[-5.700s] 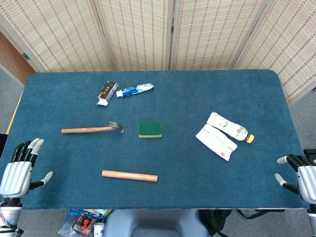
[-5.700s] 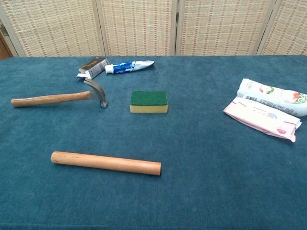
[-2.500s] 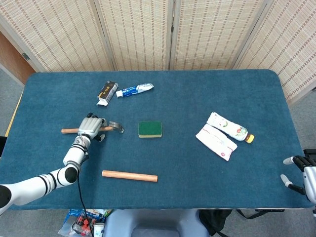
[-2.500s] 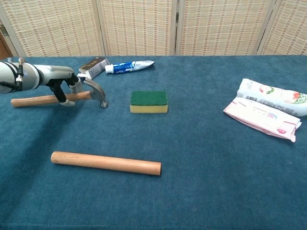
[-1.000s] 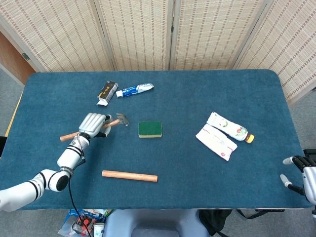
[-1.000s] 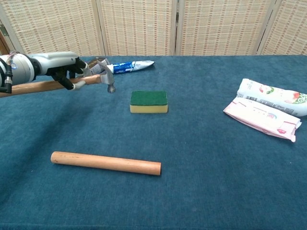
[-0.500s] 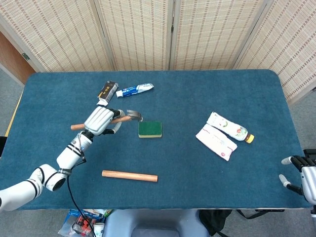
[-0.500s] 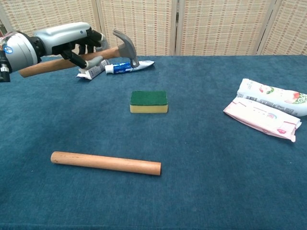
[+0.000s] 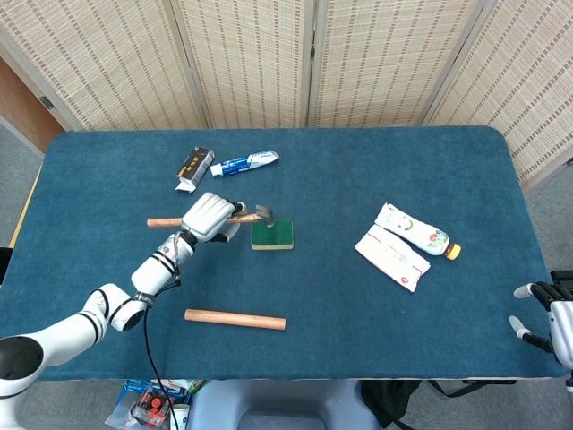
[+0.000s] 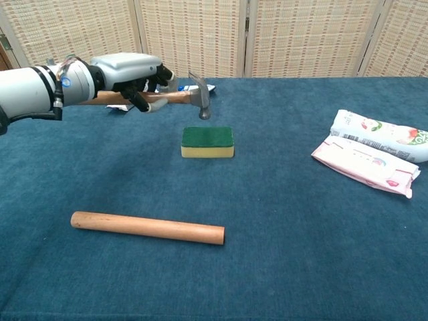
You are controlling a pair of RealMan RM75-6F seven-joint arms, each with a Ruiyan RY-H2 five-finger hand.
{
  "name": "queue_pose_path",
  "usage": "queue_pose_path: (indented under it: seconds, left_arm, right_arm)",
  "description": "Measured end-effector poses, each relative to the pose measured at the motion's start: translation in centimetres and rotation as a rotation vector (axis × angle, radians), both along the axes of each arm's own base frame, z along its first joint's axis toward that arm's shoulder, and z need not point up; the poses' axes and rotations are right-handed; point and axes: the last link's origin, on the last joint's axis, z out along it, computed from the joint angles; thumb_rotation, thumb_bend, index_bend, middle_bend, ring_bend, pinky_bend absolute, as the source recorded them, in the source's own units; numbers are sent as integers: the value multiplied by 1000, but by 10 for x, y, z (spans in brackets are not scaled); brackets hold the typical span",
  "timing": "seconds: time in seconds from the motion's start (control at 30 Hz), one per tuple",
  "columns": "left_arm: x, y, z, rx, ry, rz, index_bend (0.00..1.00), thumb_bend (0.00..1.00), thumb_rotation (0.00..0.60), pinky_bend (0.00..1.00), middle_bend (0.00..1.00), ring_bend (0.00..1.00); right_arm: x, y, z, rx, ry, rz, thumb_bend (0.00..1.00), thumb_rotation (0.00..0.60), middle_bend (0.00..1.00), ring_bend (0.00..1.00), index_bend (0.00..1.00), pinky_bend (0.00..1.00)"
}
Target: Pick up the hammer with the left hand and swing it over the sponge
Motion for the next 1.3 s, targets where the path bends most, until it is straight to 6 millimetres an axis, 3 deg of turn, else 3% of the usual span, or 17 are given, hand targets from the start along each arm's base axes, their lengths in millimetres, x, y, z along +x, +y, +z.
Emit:
queue_pose_path:
  seconds: [0.37, 0.77, 1.17, 1.3]
  left_arm:
    - [-5, 3, -19, -38, 110, 30, 679, 547, 600, 907, 763, 785]
    - [5, -14, 2, -65, -73, -2, 680, 547, 600, 907, 765, 776]
    - [0, -12, -26, -66, 105, -6, 678, 547, 600, 906, 765, 769]
    - [0, -11, -25, -61, 83, 8, 679, 547, 600, 907, 766, 768]
  right_arm:
    - [-1, -3, -1, 5, -2, -6, 219, 600, 402, 340, 422, 375]
    - [-1, 0, -1, 1, -3, -5, 219, 600, 402, 339, 422, 375]
    - [-3, 3, 0, -6, -5, -17, 219, 600, 402, 339, 422, 375]
    - [-3, 4, 1, -13, -4, -15, 219, 600, 402, 339, 422, 375]
